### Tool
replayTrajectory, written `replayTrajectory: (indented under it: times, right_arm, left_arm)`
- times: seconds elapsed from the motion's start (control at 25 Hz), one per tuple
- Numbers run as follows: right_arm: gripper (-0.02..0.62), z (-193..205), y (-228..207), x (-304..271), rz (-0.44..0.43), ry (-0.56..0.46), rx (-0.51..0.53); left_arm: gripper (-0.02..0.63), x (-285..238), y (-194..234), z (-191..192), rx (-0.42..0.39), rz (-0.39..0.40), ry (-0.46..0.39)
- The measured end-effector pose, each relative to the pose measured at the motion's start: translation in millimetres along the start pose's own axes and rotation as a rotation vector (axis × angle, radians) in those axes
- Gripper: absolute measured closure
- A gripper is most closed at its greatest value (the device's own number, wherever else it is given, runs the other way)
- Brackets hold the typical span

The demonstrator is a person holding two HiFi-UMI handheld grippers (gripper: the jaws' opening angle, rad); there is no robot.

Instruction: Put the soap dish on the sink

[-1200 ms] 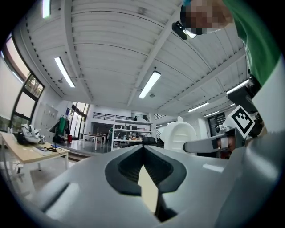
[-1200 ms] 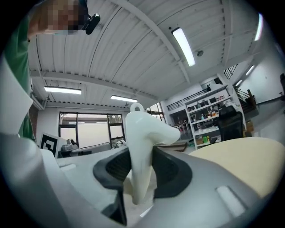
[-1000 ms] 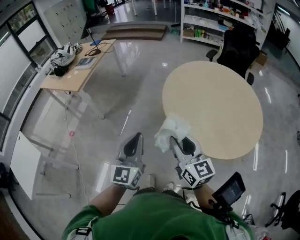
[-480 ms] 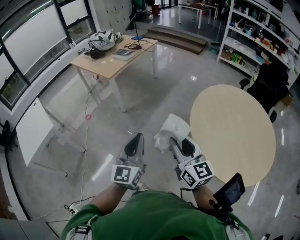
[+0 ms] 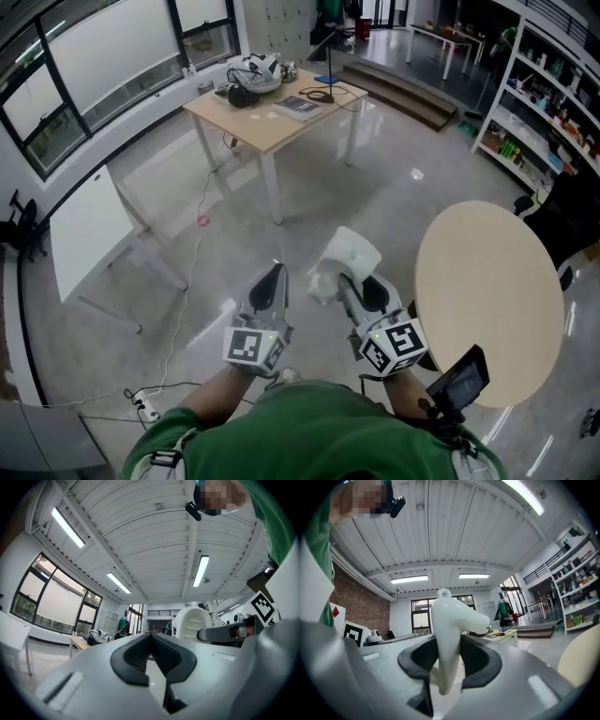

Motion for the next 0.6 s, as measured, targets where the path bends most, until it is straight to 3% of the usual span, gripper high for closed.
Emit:
replayTrajectory:
  times: [0.6]
  right_arm:
    - [0.462, 24.3, 41.6, -118.7, -0.157, 0.034, -0.007]
  left_arm:
    - [0.600, 12.1, 118.9, -6.3, -0.006, -0.170, -0.020]
Point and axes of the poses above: the fingertips, and each gripper's own axes: x backward along the fingers, y to its left, z out of its underside, the point moved 6 cm from there along x, backward along the fingers, and after that the axes turned 14 degrees about -z, right-handed, at the moved point
